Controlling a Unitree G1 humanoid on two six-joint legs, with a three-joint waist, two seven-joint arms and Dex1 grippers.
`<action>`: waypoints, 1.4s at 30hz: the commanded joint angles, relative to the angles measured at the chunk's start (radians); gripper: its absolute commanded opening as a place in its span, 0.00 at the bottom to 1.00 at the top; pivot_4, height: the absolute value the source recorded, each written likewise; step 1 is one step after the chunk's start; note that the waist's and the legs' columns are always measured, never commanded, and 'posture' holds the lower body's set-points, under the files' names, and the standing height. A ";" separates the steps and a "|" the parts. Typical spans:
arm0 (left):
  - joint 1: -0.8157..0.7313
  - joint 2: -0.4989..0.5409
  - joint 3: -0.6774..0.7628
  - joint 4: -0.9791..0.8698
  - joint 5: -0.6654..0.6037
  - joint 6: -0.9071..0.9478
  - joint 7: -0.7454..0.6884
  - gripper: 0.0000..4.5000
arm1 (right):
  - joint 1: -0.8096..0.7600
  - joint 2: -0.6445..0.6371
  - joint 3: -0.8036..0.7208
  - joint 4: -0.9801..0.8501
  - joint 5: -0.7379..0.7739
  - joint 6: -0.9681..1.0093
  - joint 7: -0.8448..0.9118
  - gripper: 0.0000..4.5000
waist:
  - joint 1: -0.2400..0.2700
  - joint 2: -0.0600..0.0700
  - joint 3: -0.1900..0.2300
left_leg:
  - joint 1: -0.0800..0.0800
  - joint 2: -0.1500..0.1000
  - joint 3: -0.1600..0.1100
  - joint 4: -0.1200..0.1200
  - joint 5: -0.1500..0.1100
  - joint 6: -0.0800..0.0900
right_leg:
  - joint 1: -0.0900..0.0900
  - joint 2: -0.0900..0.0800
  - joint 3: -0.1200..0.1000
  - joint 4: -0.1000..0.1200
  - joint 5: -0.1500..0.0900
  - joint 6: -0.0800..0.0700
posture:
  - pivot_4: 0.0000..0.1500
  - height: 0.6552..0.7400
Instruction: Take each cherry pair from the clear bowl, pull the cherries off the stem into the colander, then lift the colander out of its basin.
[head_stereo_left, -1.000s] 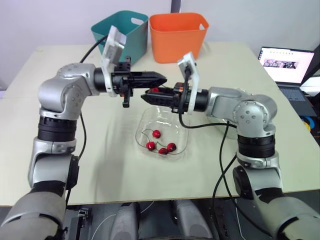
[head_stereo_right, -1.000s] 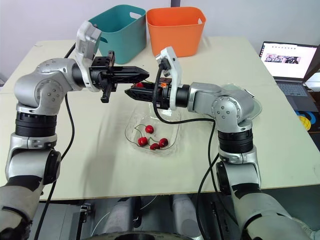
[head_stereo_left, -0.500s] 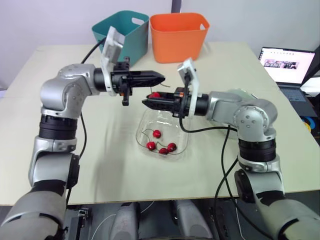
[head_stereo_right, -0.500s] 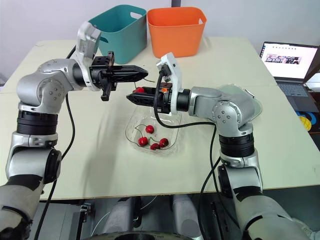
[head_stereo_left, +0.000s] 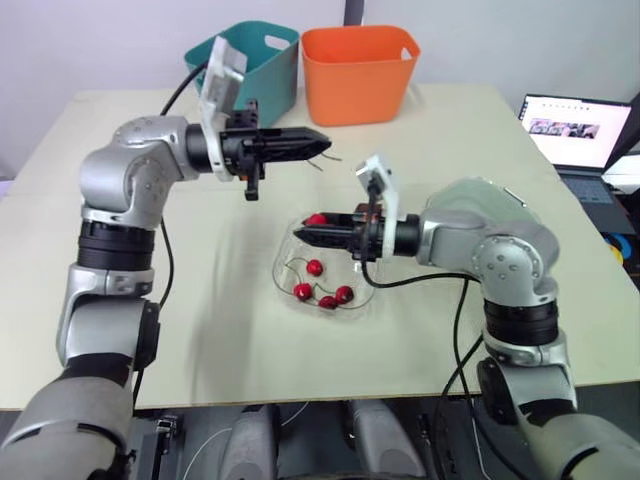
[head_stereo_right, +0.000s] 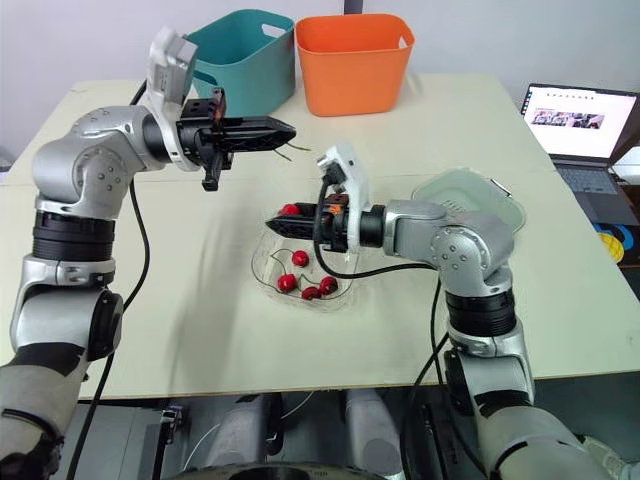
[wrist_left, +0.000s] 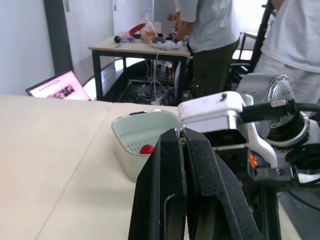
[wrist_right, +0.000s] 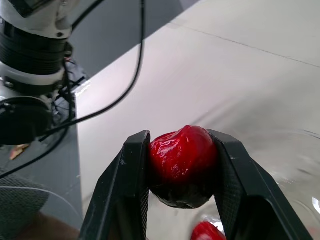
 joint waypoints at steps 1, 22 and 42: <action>-0.019 0.030 0.019 0.014 0.027 -0.044 -0.009 0.00 | 0.017 -0.142 -0.137 -0.037 -0.021 -0.043 0.006 0.39 | 0.004 0.000 0.000 | 0.000 0.000 0.000 0.000 0.000 0.000 | 0.000 0.000 0.000 -0.001 0.000 0.000 | 1.00 1.00; 0.145 -0.027 0.014 -0.161 0.039 -0.029 0.119 0.00 | 0.186 -0.446 -0.124 0.341 -0.475 -0.501 0.056 0.64 | -0.005 0.000 0.000 | 0.002 0.000 0.002 -0.001 0.000 0.000 | 0.001 0.000 0.002 -0.001 0.000 0.000 | 1.00 1.00; 0.377 0.137 0.334 -0.185 -0.102 0.258 0.379 0.00 | -0.097 -0.219 0.006 -0.207 -0.071 -0.044 0.049 0.99 | -0.015 0.000 0.000 | 0.006 0.001 -0.001 -0.004 0.000 0.000 | 0.002 0.001 0.000 0.003 0.000 -0.001 | 1.00 1.00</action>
